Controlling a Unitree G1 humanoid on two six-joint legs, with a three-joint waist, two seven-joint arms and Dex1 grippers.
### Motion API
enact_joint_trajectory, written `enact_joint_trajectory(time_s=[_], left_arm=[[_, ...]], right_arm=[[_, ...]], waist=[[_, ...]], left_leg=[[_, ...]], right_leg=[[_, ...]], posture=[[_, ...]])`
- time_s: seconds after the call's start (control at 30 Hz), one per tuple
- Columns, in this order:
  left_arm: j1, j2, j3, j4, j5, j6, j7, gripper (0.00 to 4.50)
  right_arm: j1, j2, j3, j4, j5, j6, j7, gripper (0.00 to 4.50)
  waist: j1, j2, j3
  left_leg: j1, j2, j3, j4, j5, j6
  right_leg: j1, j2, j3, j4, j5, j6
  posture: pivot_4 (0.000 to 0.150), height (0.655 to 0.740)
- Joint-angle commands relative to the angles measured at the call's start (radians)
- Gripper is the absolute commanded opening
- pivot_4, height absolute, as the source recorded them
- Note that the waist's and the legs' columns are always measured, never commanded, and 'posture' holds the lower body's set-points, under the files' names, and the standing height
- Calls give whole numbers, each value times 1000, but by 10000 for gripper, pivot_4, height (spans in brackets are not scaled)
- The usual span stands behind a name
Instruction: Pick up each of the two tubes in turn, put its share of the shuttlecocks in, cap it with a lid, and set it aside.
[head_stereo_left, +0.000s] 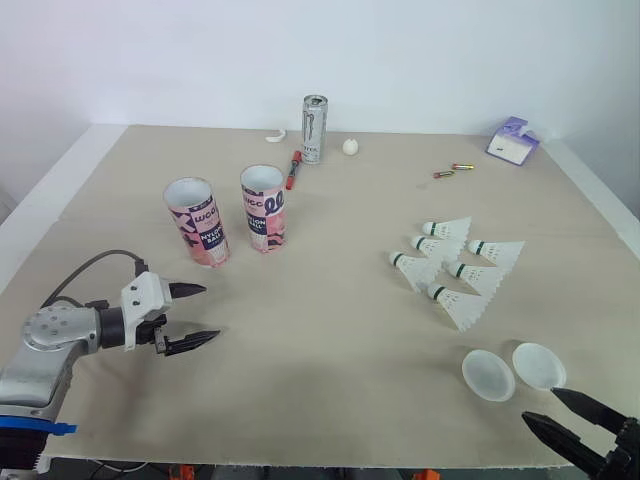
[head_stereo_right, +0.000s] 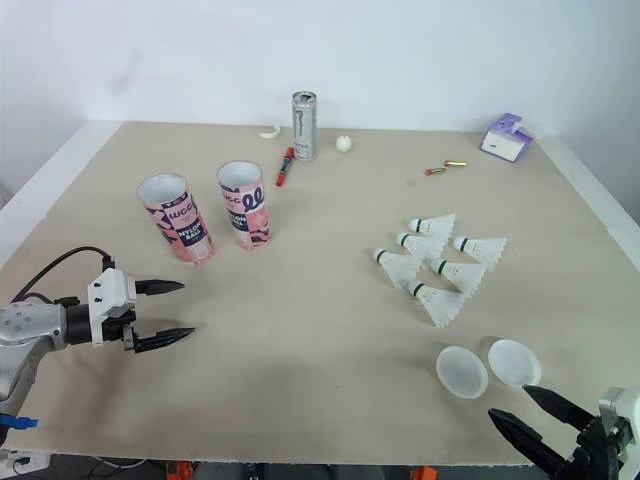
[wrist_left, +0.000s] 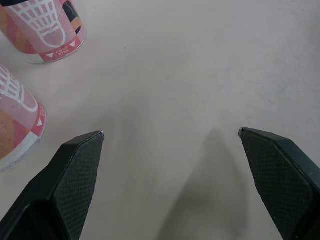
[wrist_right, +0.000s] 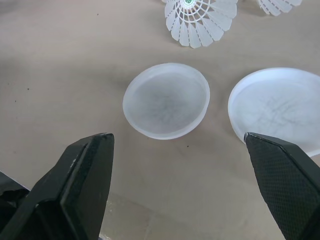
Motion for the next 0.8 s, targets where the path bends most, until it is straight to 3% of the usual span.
enact_joint_trajectory(time_s=[0.03, 0.27, 0.47, 0.63, 0.8], left_arm=[[-15, -2, 10, -10, -17, -16, -8, 45000], [-17, -27, 19, -34, -47, 17, 15, 45000], [33, -76, 23, -146, -89, 78, 78, 45000], [109, -149, 46, -254, -109, 117, 194, 45000], [178, -254, 87, -340, -84, 152, 396, 45000]], right_arm=[[-13, -7, -23, -2, 4, -16, 5, 44712], [-69, -27, -15, -75, 34, -1, -13, 44712], [-255, -97, 84, -204, 88, 59, -78, 44712], [-569, -132, 306, -208, 82, 103, -135, 44712], [-912, -64, 579, -128, 34, 134, -146, 44712]], waist=[[0, 0, 0], [0, 0, 0], [-5, 1, -1], [-7, 1, 0], [-7, -1, 1]], left_leg=[[0, 0, 0, 0, 0, 0], [0, 0, 0, 0, 0, 0], [1, 1, 0, 1, 0, 0], [2, 1, 0, 1, 0, 0], [2, 0, 0, 3, 1, 1]], right_leg=[[0, 0, 0, 0, 0, 0], [0, 0, 0, 0, 0, 0], [1, 2, 1, 1, 2, 0], [1, 3, 1, 1, 2, 0], [2, 4, 3, 1, 5, 0]], posture=[[1500, 7400], [1500, 7400], [1500, 7400], [1500, 7400], [1500, 7400]])
